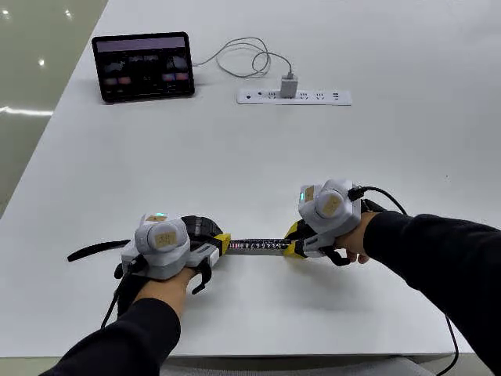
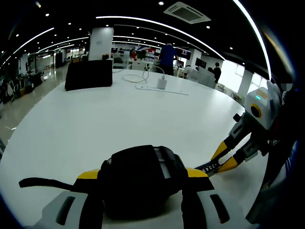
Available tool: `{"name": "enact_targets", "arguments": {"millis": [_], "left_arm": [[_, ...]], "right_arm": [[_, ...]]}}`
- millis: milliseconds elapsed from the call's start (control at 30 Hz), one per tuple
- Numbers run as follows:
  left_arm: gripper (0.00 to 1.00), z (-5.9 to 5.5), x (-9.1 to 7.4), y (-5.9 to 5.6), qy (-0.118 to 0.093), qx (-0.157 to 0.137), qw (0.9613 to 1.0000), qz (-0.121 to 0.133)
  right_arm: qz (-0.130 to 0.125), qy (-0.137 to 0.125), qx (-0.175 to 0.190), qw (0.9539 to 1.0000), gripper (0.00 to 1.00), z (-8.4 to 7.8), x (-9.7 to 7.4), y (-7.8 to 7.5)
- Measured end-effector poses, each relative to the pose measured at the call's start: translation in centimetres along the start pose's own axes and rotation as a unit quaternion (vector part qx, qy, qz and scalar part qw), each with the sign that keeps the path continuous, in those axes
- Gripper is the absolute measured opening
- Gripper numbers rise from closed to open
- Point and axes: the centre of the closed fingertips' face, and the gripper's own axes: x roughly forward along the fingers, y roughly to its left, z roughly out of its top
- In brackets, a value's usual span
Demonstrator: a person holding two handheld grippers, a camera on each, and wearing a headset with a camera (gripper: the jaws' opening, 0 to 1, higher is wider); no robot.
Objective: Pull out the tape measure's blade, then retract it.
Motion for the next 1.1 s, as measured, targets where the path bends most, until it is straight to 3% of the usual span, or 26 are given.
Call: {"name": "enact_targets", "arguments": {"millis": [67, 233, 1100], "left_arm": [[0.62, 0.0, 0.0, 0.0, -0.001, 0.0, 1.0, 0.0], [0.62, 0.0, 0.0, 0.0, -0.001, -0.001, 1.0, 0.0], [0.62, -0.1, 0.0, 0.0, 0.002, -0.009, 0.9999, -0.005]], "right_arm": [[0.001, -0.001, 0.012, 0.9999, 0.1, 0.1, 0.2, -0.1], [0.003, 0.005, -0.003, 1.0, 0.1, 0.2, 0.3, 0.1], [0.0, -0.005, 0.01, 0.9999, 0.1, 1.6, 1.0, 0.1]]}}
